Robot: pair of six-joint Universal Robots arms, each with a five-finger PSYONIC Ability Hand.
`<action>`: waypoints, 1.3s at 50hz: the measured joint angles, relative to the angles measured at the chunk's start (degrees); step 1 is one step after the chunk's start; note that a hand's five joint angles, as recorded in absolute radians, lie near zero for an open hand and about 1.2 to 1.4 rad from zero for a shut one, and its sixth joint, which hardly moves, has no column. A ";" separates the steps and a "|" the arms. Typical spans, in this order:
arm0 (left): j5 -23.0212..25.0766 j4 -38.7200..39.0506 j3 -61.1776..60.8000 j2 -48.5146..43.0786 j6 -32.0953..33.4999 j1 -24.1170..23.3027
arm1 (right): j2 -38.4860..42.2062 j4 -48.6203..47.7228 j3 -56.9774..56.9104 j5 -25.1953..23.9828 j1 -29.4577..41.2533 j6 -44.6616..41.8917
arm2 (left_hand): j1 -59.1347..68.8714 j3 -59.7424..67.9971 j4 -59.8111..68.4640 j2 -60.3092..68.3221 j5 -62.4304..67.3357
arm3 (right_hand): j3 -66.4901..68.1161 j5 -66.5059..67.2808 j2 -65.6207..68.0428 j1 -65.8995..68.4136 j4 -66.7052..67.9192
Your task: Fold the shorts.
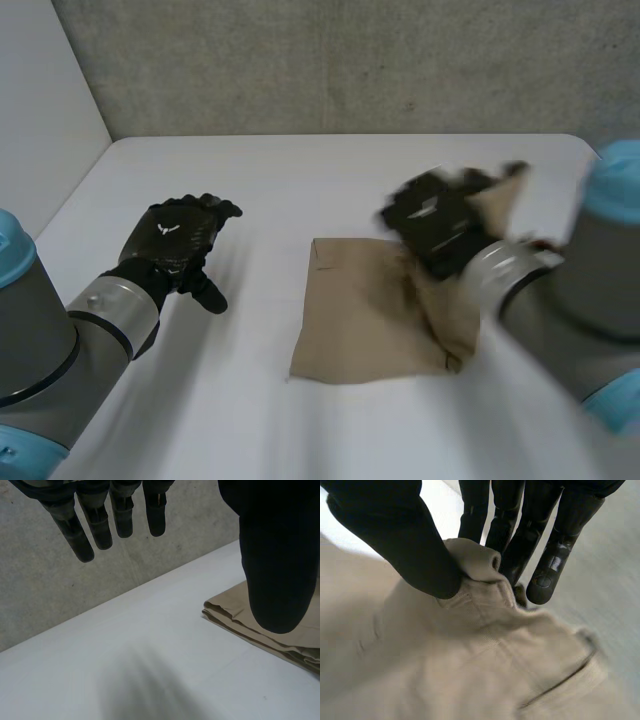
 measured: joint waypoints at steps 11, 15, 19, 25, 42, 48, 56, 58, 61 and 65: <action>-0.04 0.00 1.39 -0.02 -0.04 -0.10 | 9.30 1.95 0.29 -10.45 11.72 -2.30 | 0.00 0.00 -0.04 -0.01 0.00 | -49.27 -46.25 -48.33 -38.00 -48.98; -0.06 0.00 2.93 -0.17 -0.04 -0.28 | 6.91 0.37 -0.16 -10.50 10.61 2.20 | 0.00 0.00 -0.04 -0.02 0.00 | -56.17 -51.21 -54.52 -42.60 -54.75; -0.13 0.00 6.10 -1.12 -0.29 -0.96 | 2.93 -2.85 -0.63 -8.10 6.35 13.72 | 0.00 0.00 -0.04 -0.01 0.00 | -56.61 -51.31 -55.01 -42.84 -54.89; -0.47 -0.24 12.71 -5.99 -2.54 -4.82 | -0.18 -3.84 -0.97 -3.49 0.15 29.58 | 0.00 0.00 -0.04 -0.02 0.00 | -56.60 -51.53 -55.01 -42.84 -54.89; -15.28 -7.24 29.03 -28.58 -8.95 -17.64 | 14.79 7.39 -8.55 1.12 -3.13 34.76 | 0.00 0.00 -0.04 -0.01 0.00 | -56.61 -51.53 -55.01 -42.84 -54.89; -18.42 -10.84 28.08 -31.91 -8.71 -19.20 | 19.03 8.32 -8.53 2.32 -4.12 27.64 | -1.23 0.00 -0.03 -0.01 0.00 | -56.76 -51.52 -55.01 -44.28 -54.88; -18.18 -11.87 26.78 -30.87 -8.21 -19.45 | 17.58 7.09 -6.62 5.70 -5.04 22.16 | -3.56 0.00 -0.04 -0.02 0.01 | -57.41 -51.53 -55.41 -45.92 -54.88; -18.16 -11.88 26.77 -30.60 -8.20 -19.44 | 17.24 6.90 -6.52 5.79 -5.04 22.13 | -3.56 0.00 -0.04 -0.02 0.01 | -57.41 -51.53 -55.41 -45.92 -54.88; -17.94 -11.85 26.74 -26.24 -8.17 -19.22 | 12.87 4.51 -5.47 6.19 -4.97 22.51 | -3.55 0.00 -0.04 -0.02 0.00 | -57.41 -51.53 -55.41 -45.92 -54.88; -17.68 -12.17 26.93 -15.66 -8.14 -17.62 | 4.34 0.99 -4.83 7.96 -5.07 25.75 | -3.51 0.00 -0.04 -0.02 0.00 | -57.41 -51.79 -55.41 -45.92 -54.89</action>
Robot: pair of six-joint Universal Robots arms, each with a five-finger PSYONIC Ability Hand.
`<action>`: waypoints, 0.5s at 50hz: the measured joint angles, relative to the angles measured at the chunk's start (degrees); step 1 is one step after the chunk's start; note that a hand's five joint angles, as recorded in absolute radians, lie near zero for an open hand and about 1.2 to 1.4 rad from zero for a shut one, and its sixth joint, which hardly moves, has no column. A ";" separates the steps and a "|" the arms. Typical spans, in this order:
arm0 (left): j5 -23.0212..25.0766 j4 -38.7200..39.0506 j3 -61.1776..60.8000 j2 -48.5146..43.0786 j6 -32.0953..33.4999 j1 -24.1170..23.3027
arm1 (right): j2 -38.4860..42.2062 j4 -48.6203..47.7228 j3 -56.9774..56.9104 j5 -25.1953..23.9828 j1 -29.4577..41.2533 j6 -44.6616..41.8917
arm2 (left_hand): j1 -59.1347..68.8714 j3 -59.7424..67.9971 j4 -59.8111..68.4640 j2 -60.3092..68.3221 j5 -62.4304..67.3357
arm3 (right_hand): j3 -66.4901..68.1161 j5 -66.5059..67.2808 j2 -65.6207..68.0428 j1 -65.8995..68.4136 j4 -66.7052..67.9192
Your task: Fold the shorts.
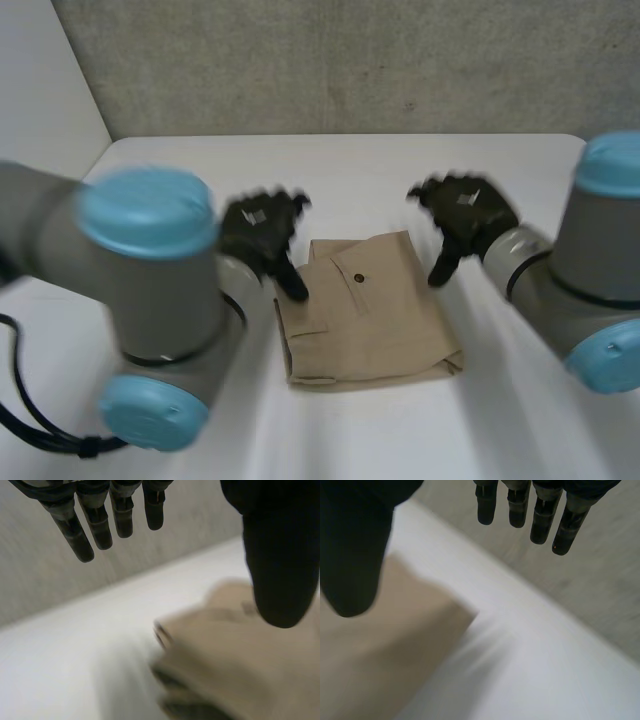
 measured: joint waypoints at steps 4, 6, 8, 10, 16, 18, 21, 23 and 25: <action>0.89 -1.60 0.87 7.64 0.03 3.46 | -6.48 -0.87 -0.65 2.96 -0.60 3.31 | 0.15 0.00 0.00 0.00 0.00 | 0.00 0.00 0.00 0.00 0.00; 2.89 -4.26 2.39 12.90 -0.12 7.36 | -11.48 -0.63 -1.53 5.53 -1.70 5.45 | 0.15 0.00 0.00 0.00 0.00 | 0.00 0.00 0.00 0.00 0.00; 4.99 -6.95 3.83 15.89 -0.31 10.49 | -14.19 0.17 -2.24 6.90 -2.65 6.39 | 0.15 0.00 0.00 0.00 0.00 | 0.00 0.00 0.00 0.00 0.00; 7.32 -9.99 5.29 17.99 -0.51 13.45 | -16.38 1.82 -3.28 7.94 -3.76 7.09 | 0.15 0.00 0.00 0.00 0.00 | 0.00 0.00 0.00 0.00 0.00; 14.42 -19.94 8.83 20.84 -1.83 21.57 | -18.64 9.74 -7.18 8.84 -5.87 7.91 | -0.02 0.00 0.00 -0.01 -0.11 | 0.00 0.00 0.00 0.00 0.00; 15.44 -21.35 9.02 20.84 -2.17 22.60 | -18.57 11.62 -7.95 8.76 -5.96 7.90 | -0.02 0.00 -0.08 -0.07 -0.37 | 0.00 0.00 0.00 0.00 0.00; 16.04 -22.14 8.95 20.72 -2.39 23.11 | -18.43 12.84 -8.41 8.61 -5.89 7.85 | -0.02 -0.11 -0.46 -0.30 -0.46 | 0.00 0.00 0.00 0.00 0.00; 16.29 -22.43 8.71 20.52 -2.47 23.23 | -18.24 13.53 -8.59 8.34 -5.77 7.78 | -0.20 -1.25 -1.22 -1.09 -0.76 | 0.00 0.00 0.00 0.00 0.00; 16.28 -22.40 8.54 20.42 -2.44 23.18 | -18.12 13.68 -8.56 8.06 -5.69 7.75 | -0.41 -1.68 -1.69 -1.57 -0.76 | 0.00 0.00 0.00 0.00 0.00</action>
